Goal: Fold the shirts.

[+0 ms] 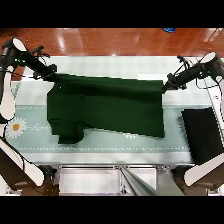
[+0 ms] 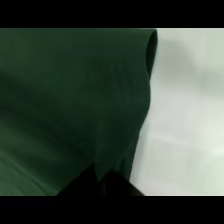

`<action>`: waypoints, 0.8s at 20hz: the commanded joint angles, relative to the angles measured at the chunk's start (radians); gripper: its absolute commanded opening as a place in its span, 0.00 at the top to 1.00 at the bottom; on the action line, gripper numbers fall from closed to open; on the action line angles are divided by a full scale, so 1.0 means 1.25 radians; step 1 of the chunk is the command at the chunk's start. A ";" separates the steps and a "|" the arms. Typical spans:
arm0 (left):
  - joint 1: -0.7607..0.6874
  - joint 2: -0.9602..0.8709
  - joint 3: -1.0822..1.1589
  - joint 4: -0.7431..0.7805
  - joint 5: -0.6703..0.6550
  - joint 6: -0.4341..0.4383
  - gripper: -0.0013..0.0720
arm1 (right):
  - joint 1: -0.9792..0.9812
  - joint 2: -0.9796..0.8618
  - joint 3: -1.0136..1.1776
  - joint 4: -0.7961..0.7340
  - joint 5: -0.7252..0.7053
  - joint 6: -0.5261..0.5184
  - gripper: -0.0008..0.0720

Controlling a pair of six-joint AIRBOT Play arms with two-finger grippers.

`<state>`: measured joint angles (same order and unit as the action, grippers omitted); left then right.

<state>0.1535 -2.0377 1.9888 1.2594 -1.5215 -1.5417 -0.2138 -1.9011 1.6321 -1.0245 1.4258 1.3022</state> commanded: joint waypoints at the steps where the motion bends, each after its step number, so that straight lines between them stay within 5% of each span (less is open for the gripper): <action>1: -0.006 -0.026 0.002 -0.003 -0.049 0.009 0.95 | 0.022 0.001 -0.052 -0.007 -0.044 0.002 0.96; 2: -0.007 -0.029 0.002 -0.002 -0.050 -0.002 0.82 | 0.026 0.000 -0.060 -0.006 -0.056 0.004 0.96; 3: -0.004 -0.029 0.003 -0.002 -0.058 -0.019 0.50 | 0.029 0.001 -0.061 -0.006 -0.059 0.017 0.88; 4: -0.003 -0.028 0.007 -0.002 -0.075 -0.018 0.29 | 0.028 0.002 -0.060 -0.005 -0.056 0.031 0.59; 5: 0.003 -0.027 0.013 -0.002 -0.099 -0.017 0.29 | 0.021 0.010 -0.059 -0.005 -0.044 0.034 0.43; 10: 0.046 0.085 -0.050 0.045 -0.173 0.011 0.29 | -0.070 0.171 -0.101 -0.012 -0.058 0.070 0.43; 16: 0.208 0.467 -0.602 0.023 0.122 0.007 0.29 | -0.178 0.507 -0.539 0.007 -0.198 0.015 0.43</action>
<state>0.3183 -1.6573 1.5471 1.3235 -1.5494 -1.5394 -0.3824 -1.4517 1.2068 -1.0439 1.2770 1.3655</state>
